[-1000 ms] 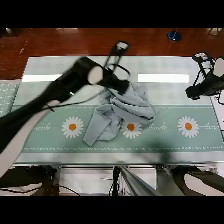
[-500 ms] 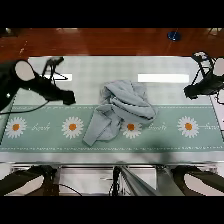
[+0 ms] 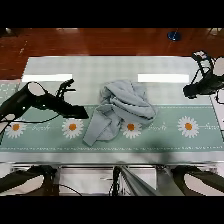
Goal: Fold the shirts.
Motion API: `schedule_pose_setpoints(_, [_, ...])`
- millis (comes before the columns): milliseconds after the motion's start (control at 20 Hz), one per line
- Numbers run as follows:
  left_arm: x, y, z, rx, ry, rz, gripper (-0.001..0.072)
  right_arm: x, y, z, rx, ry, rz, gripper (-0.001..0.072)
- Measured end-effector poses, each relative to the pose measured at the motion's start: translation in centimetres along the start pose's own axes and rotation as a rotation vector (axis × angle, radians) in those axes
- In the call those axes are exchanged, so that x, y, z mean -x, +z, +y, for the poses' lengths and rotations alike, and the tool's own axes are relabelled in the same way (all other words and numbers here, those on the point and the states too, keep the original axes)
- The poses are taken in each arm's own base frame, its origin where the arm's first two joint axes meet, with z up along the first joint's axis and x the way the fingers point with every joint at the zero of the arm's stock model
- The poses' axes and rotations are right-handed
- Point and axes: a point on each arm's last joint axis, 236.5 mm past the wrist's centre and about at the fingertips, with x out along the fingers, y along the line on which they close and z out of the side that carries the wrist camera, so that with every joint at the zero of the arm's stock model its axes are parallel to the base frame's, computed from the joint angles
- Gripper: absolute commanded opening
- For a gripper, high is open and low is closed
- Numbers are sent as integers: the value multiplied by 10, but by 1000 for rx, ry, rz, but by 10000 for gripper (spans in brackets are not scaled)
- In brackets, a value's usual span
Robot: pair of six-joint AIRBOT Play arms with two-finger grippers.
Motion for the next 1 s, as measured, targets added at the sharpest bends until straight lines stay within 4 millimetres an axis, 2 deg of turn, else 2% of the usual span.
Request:
schedule_pose_setpoints(450, [-61, -12, -31, -5, -112, 106, 711, 0, 1, 3, -3, 14, -3, 492])
schedule_pose_setpoints(500, [-67, -13, -36, -1, -124, 113, 553, 0, 1, 4, -4, 16, -4, 492])
schedule_pose_setpoints(600, [-78, -12, -34, 0, -112, 113, 19, 0, 1, 4, -4, 17, -6, 492])
schedule_pose_setpoints(750, [-87, -14, -39, 18, -133, 124, 25, 0, 1, 5, -5, 20, -6, 492])
schedule_pose_setpoints(1000, [-87, -13, -39, 46, -153, 127, 24, -5, -3, -4, -61, 48, 7, 492])
